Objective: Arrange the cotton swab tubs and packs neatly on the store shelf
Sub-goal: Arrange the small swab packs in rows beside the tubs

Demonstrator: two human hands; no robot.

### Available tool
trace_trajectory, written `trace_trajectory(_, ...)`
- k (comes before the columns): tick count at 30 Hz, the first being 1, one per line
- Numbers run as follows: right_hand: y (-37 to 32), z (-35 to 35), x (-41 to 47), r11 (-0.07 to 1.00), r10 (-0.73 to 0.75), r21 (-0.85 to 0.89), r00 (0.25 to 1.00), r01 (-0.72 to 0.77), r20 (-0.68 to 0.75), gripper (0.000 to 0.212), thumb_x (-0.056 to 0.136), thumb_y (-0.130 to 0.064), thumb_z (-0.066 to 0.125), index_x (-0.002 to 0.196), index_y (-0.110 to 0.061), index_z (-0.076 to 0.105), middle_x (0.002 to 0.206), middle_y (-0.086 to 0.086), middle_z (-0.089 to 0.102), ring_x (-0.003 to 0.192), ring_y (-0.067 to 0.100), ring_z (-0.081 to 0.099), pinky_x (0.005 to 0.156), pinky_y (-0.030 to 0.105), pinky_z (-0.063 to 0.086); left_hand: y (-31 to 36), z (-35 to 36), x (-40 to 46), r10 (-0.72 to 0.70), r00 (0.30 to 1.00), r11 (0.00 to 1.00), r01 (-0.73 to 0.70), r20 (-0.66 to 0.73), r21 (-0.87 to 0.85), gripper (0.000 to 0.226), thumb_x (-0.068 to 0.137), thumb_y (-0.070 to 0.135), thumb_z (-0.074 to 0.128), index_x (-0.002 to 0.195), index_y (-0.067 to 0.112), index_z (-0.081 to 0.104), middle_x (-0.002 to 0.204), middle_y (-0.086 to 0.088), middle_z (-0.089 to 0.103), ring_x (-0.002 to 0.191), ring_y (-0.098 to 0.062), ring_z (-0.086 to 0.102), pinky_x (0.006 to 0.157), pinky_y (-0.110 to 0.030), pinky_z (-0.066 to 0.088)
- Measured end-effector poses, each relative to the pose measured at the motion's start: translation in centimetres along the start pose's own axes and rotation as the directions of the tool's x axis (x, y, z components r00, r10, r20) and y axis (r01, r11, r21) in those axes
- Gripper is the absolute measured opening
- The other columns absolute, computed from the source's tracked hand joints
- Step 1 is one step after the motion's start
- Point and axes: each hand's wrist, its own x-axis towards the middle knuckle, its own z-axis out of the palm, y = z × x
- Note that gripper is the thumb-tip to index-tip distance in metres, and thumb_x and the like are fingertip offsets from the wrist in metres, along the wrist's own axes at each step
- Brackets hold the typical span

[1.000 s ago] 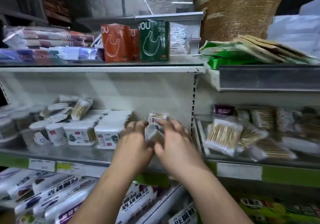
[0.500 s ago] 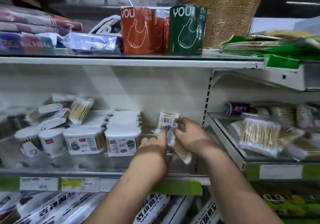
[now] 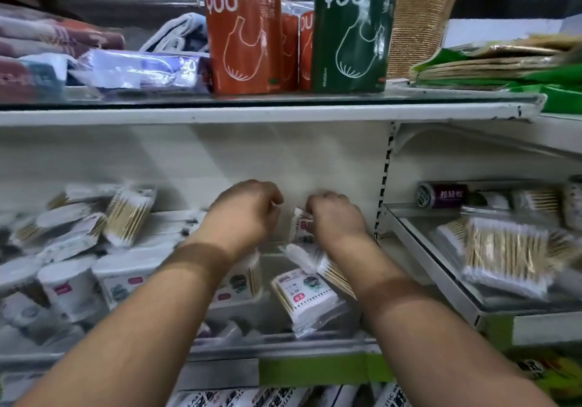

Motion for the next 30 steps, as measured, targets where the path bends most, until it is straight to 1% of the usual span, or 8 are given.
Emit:
trace_trajectory(2, 0.2, -0.4, 0.0, 0.999, 0.018, 0.037, 1.0, -0.019, 0.023, 0.023, 0.09, -0.014, 0.061, 0.113, -0.018, 0.064, 0.117, 0.01, 0.062, 0.107, 0.03, 0.06, 0.082, 0.032, 0.046, -0.5, 1.2, 1.2, -0.043, 0.997, 0.998, 0.046, 0.056, -0.049, 0.024, 0.09, 0.031, 0.056, 0.111, 0.028, 0.066, 0.111, 0.004, 0.067, 0.099, -0.018, 0.062, 0.087, -0.032, 0.05)
trace_trajectory(5, 0.3, -0.9, 0.0, 0.973, 0.116, 0.196, 0.992, -0.125, 0.055, 0.019, 0.09, -0.027, 0.067, 0.106, -0.018, 0.065, 0.108, 0.006, 0.069, 0.098, 0.028, 0.065, 0.075, 0.031, 0.046, -0.8, 2.6, 1.8, -0.045, 0.995, 0.994, 0.054, 0.089, -0.098, 0.027, 0.088, 0.028, 0.058, 0.115, 0.028, 0.064, 0.113, 0.003, 0.067, 0.1, -0.019, 0.062, 0.089, -0.037, 0.05)
trace_trajectory(11, 0.0, 0.4, 0.2, 0.885, 0.19, 0.396, 0.967, -0.243, 0.17, 0.023, 0.085, -0.031, 0.073, 0.102, -0.017, 0.066, 0.096, 0.004, 0.071, 0.088, 0.023, 0.068, 0.083, 0.038, 0.056, -1.3, 4.3, 2.1, 0.003, 1.0, 0.999, -0.003, -0.006, -0.048, 0.031, 0.087, 0.024, 0.056, 0.116, 0.026, 0.066, 0.118, 0.002, 0.064, 0.107, -0.022, 0.058, 0.091, -0.039, 0.048)
trace_trajectory(17, -0.2, 1.9, 0.7, 0.867, 0.211, 0.407, 0.951, -0.288, 0.224, 0.022, 0.086, -0.037, 0.071, 0.095, -0.017, 0.07, 0.087, 0.004, 0.073, 0.079, 0.022, 0.069, 0.078, 0.037, 0.058, -1.4, 4.4, 1.7, 0.032, 0.997, 0.999, -0.033, 0.068, 0.01, 0.03, 0.09, 0.023, 0.049, 0.11, 0.025, 0.071, 0.119, 0.007, 0.064, 0.106, -0.02, 0.06, 0.093, -0.035, 0.046)
trace_trajectory(21, 0.6, 0.8, 0.6, 0.84, 0.152, 0.456, 0.934, -0.295, 0.324, 0.02, 0.089, -0.038, 0.067, 0.094, -0.02, 0.074, 0.088, 0.001, 0.074, 0.081, 0.018, 0.069, 0.085, 0.038, 0.055, -1.3, 4.3, 1.6, 0.017, 0.998, 1.0, -0.018, 0.067, 0.015, 0.031, 0.09, 0.024, 0.047, 0.109, 0.022, 0.072, 0.119, 0.005, 0.064, 0.102, -0.023, 0.061, 0.093, -0.035, 0.046)
trace_trajectory(25, 1.7, -1.9, -0.6, 0.844, 0.195, 0.457, 0.955, -0.279, 0.223, 0.02, 0.095, -0.041, 0.058, 0.1, -0.025, 0.068, 0.102, -0.002, 0.07, 0.089, 0.016, 0.063, 0.086, 0.035, 0.051, -1.4, 4.3, 1.8, 0.029, 0.997, 0.999, -0.031, 0.068, 0.025, 0.031, 0.092, 0.023, 0.046, 0.111, 0.022, 0.071, 0.121, 0.004, 0.061, 0.105, -0.022, 0.058, 0.096, -0.036, 0.043)
trace_trajectory(28, 1.3, -3.5, -2.0, 0.848, 0.133, 0.437, 0.92, -0.298, 0.369, 0.02, 0.093, -0.047, 0.059, 0.103, -0.031, 0.064, 0.101, -0.007, 0.066, 0.089, 0.013, 0.061, 0.086, 0.036, 0.051, -1.7, 4.6, 2.0, 0.026, 0.998, 1.0, -0.026, 0.054, -0.007, 0.032, 0.092, 0.023, 0.046, 0.115, 0.025, 0.068, 0.125, 0.005, 0.058, 0.112, -0.02, 0.054, 0.099, -0.036, 0.036)
trace_trajectory(30, 0.7, -4.0, -2.9, 0.868, 0.074, 0.38, 0.84, -0.32, 0.538, 0.031, 0.089, -0.051, 0.063, 0.114, -0.033, 0.061, 0.106, -0.008, 0.065, 0.088, 0.013, 0.061, 0.084, 0.036, 0.051, -1.9, 5.0, 2.2, 0.026, 0.998, 0.999, -0.025, 0.054, -0.027, 0.034, 0.092, 0.023, 0.046, 0.119, 0.028, 0.065, 0.128, 0.005, 0.056, 0.117, -0.02, 0.051, 0.1, -0.036, 0.033)
